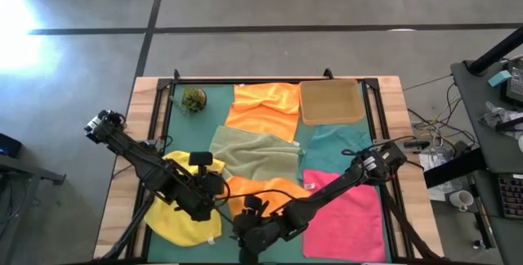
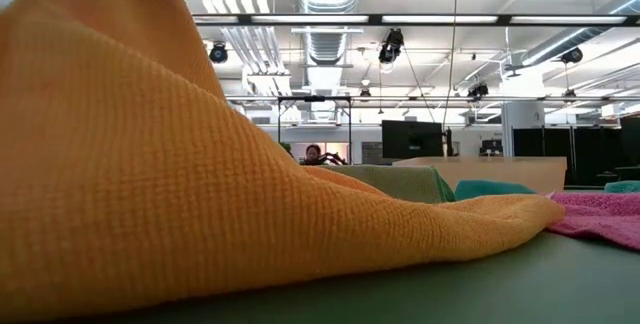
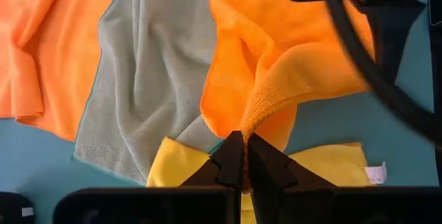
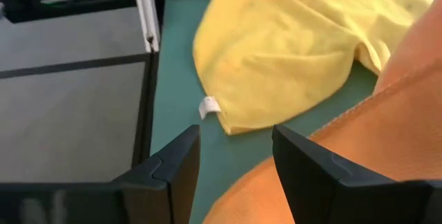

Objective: Fold microfiber towels
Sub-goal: Fold the bottom orange towel

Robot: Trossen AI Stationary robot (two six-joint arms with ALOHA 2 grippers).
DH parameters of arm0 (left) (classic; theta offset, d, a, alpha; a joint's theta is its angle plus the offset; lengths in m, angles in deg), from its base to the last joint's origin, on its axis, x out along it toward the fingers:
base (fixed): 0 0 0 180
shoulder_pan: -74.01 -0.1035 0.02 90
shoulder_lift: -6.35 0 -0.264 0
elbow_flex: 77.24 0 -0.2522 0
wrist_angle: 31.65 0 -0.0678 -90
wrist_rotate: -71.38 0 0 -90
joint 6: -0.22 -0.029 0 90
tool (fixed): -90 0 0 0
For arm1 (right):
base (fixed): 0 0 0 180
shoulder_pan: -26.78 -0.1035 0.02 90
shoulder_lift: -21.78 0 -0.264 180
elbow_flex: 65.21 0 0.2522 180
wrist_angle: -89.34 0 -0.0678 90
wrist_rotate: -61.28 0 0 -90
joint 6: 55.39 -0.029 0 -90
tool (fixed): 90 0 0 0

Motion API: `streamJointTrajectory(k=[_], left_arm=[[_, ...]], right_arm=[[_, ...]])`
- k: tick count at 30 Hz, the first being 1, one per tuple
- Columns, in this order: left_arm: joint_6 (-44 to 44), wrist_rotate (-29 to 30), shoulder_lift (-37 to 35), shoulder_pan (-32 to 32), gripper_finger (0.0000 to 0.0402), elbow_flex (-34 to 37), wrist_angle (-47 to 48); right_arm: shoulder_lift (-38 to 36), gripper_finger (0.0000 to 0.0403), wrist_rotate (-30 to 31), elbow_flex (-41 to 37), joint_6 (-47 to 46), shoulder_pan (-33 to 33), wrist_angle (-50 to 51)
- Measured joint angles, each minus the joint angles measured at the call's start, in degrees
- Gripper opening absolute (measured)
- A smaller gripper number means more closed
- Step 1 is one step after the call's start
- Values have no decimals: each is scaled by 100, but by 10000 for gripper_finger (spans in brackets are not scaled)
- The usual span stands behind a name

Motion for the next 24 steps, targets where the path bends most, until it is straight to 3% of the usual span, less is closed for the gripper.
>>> streamJointTrajectory(k=[24], left_arm=[[450, 270, -216, -2, 0, -7, -46]], right_arm=[[31, 171, 306, -201, -1644, -312, 738]])
